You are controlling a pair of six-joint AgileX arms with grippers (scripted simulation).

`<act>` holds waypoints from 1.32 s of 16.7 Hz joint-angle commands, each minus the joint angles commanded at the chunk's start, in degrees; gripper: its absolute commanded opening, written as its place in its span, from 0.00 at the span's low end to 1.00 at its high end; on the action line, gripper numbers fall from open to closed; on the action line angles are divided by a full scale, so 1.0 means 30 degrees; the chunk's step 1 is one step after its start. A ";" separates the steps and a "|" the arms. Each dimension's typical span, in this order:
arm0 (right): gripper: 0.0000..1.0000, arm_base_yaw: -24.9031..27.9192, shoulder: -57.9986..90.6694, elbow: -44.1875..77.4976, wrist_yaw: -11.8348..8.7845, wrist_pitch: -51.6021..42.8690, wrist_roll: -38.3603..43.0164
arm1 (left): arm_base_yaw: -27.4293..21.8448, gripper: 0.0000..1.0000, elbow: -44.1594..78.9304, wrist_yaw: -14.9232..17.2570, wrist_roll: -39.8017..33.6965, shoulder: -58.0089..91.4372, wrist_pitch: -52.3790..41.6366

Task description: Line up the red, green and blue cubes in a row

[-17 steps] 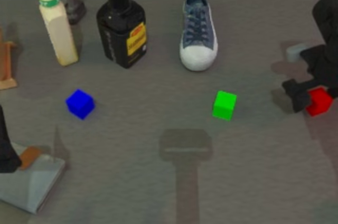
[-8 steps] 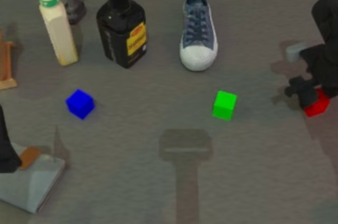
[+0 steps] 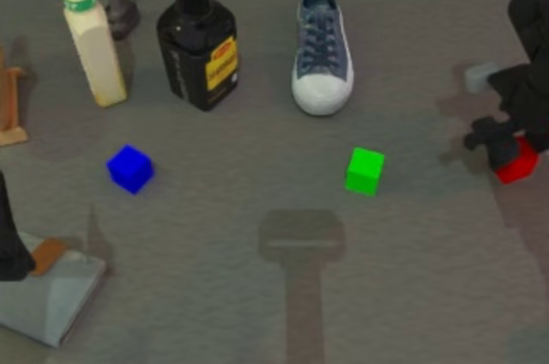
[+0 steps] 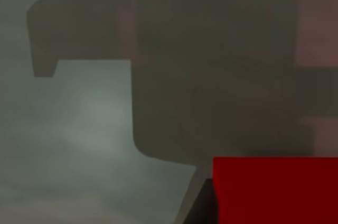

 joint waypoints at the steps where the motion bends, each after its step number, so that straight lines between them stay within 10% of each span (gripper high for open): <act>1: 0.00 0.0008 -0.0250 0.0368 -0.0018 -0.0654 0.0010 | 0.0000 1.00 0.0000 0.0000 0.0000 0.0000 0.0000; 13: 0.00 0.0543 -0.1115 0.2578 0.0016 -0.3892 0.0722 | 0.0000 1.00 0.0000 0.0000 0.0000 0.0000 0.0000; 22: 0.00 0.7938 0.3245 1.0424 0.0329 -0.7934 1.1818 | 0.0000 1.00 0.0000 0.0000 0.0000 0.0000 0.0000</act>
